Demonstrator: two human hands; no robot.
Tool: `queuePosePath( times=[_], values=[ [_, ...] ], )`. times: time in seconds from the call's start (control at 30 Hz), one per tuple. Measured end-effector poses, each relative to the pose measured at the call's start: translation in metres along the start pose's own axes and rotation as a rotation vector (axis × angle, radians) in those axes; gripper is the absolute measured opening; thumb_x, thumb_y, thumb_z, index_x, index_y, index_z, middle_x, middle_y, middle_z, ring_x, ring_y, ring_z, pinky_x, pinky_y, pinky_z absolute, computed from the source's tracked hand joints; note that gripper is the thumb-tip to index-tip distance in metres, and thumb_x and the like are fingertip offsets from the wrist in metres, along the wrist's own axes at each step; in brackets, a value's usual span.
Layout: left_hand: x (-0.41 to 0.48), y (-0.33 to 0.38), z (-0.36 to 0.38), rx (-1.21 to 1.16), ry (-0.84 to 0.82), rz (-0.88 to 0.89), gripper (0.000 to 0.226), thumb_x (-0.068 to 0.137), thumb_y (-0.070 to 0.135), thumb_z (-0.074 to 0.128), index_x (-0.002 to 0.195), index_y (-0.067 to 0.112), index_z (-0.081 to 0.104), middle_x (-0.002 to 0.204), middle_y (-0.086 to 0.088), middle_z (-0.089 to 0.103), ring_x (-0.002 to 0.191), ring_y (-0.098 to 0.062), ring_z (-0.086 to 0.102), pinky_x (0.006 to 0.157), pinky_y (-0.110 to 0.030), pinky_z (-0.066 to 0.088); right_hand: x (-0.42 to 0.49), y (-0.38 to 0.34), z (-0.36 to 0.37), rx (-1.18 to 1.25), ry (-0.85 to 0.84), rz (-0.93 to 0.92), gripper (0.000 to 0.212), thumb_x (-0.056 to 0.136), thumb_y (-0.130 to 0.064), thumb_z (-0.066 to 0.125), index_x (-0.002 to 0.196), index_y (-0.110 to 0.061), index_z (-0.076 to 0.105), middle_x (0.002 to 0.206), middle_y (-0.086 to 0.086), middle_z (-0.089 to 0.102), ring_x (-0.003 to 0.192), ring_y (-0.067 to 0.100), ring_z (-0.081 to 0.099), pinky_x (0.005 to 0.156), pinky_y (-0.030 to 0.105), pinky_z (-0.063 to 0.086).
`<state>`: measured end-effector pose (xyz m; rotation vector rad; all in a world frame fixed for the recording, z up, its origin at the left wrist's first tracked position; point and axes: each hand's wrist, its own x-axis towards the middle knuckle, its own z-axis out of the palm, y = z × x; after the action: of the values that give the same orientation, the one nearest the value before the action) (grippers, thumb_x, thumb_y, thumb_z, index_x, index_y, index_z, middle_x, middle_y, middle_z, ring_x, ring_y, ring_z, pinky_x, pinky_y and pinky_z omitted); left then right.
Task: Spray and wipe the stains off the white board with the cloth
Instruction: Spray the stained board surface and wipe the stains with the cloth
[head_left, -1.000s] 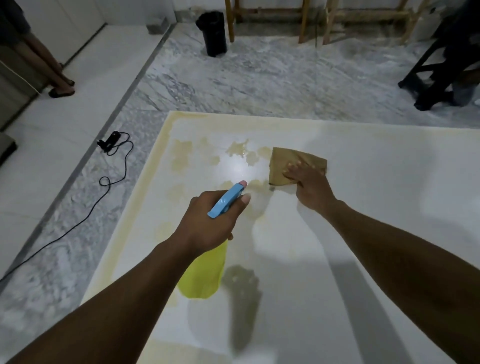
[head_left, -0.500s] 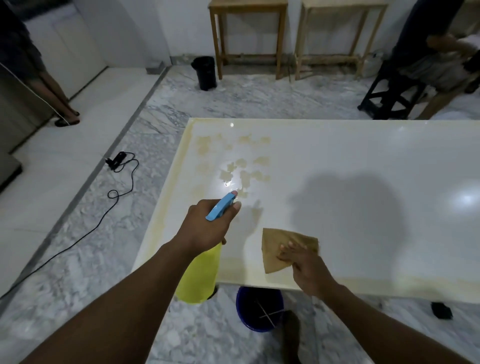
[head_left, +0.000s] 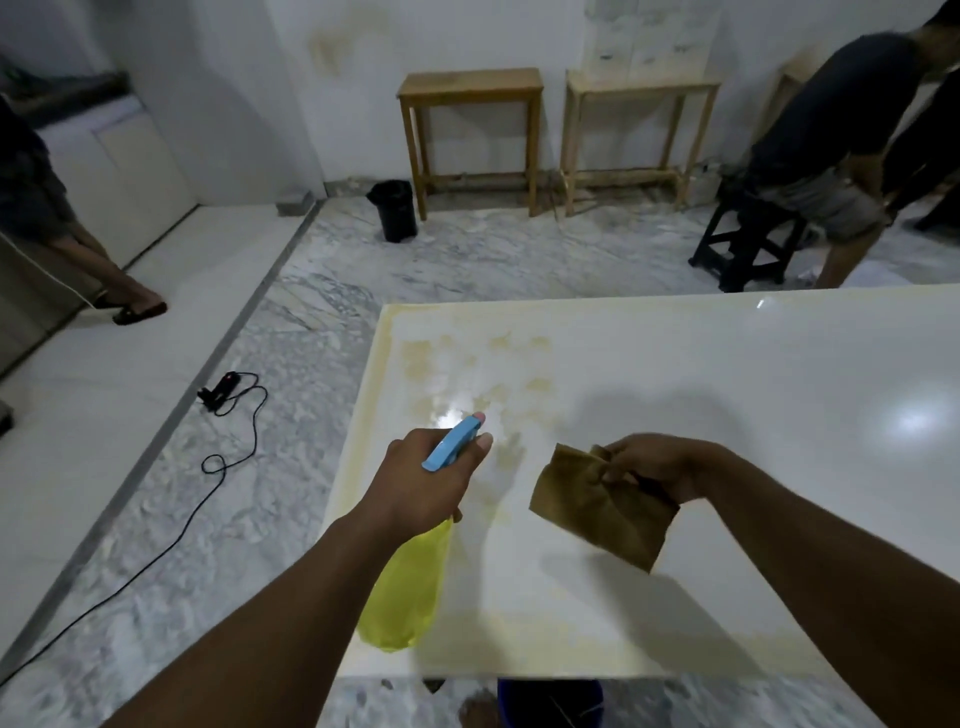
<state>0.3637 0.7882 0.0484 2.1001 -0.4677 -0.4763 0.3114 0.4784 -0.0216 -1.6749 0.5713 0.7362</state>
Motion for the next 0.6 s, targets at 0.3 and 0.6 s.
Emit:
queuePosePath(
  times=[0.3,0.6],
  values=[
    [0.155,-0.031,-0.032,-0.042,-0.046,-0.012,0.009,0.099,0.048,0.064,0.105,0.053,0.068,0.094,-0.027,0.070,0.054,-0.027,0.069,0.051,-0.012,0.051,0.196,-0.165,-0.118,-0.586,0.637,-0.294,0.045,0.092,-0.006,0.047,0.135,-0.020,0.053,0.132,0.015,0.058,0.112,0.037,0.055,0.083,0.037,0.045],
    [0.199,-0.077,-0.034,-0.065,-0.028,-0.100,0.049,0.097,0.046,0.066,0.104,-0.001,0.073,0.091,-0.029,0.070,0.059,-0.037,0.066,0.051,-0.013,0.051,0.307,-0.098,-0.087,-0.713,0.705,-0.251,0.039,0.088,-0.009,0.059,0.126,-0.016,0.059,0.124,0.016,0.060,0.114,0.039,0.058,0.095,0.053,0.048]
  ],
)
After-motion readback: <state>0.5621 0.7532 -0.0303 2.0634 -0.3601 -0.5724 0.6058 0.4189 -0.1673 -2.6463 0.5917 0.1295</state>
